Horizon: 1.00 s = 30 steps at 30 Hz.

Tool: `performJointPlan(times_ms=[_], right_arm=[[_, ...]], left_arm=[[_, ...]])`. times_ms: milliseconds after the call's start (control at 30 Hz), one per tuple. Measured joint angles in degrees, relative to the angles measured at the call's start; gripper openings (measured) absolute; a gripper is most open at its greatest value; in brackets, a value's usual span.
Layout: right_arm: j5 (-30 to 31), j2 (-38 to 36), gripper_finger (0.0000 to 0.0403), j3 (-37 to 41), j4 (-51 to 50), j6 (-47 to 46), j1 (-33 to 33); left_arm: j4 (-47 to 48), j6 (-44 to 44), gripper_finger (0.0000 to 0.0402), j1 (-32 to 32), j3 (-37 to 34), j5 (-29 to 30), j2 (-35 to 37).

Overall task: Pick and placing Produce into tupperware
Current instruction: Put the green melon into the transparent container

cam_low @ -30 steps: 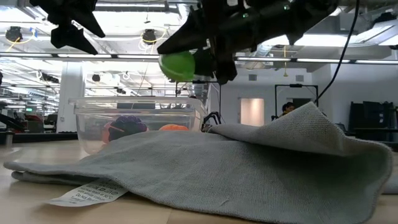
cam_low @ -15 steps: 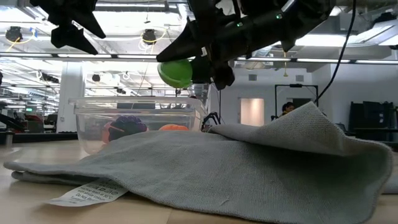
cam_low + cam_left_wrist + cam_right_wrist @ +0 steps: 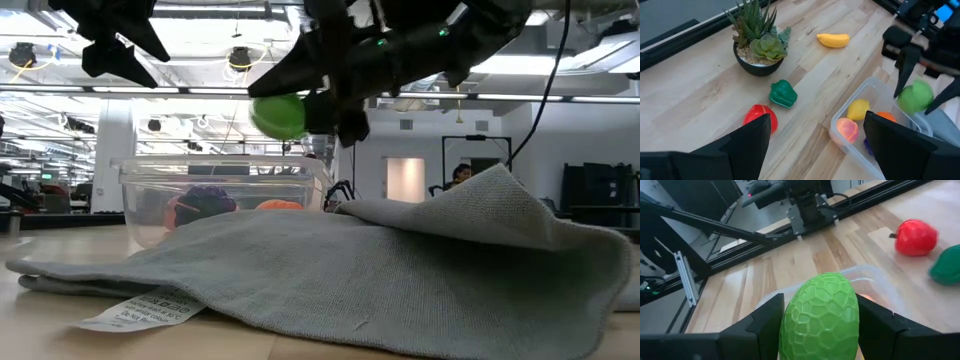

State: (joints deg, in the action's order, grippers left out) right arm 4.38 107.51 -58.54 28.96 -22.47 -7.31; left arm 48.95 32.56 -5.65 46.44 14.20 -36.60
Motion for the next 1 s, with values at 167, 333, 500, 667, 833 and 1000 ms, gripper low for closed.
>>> performJointPlan(times_ms=[167,333,500,667,833,1000], right_arm=[[-1.7,4.1,0.0231,-4.2,-0.7,0.3,0.0],[-1.9,6.7,0.023,-7.7,-1.4,0.4,0.1],[-4.4,8.3,0.023,-9.8,-8.1,0.5,0.3],[-4.5,8.3,0.0231,-9.8,-7.9,0.5,0.2],[-4.7,8.3,0.0238,-9.8,-8.2,0.4,0.3],[-6.1,8.3,0.0247,-9.8,-9.0,-0.6,0.7]], left_arm=[[-0.3,0.5,0.0306,0.0,0.0,0.0,0.0],[-0.5,1.0,0.0306,0.0,0.0,-0.1,0.0],[-0.5,1.0,0.0306,0.0,0.0,-0.7,0.0],[-0.5,1.0,0.0306,0.0,0.0,-0.7,0.0],[-0.4,1.0,0.0306,0.0,0.0,-0.7,0.0],[-0.4,0.9,0.0306,0.0,0.0,-0.8,0.0]])
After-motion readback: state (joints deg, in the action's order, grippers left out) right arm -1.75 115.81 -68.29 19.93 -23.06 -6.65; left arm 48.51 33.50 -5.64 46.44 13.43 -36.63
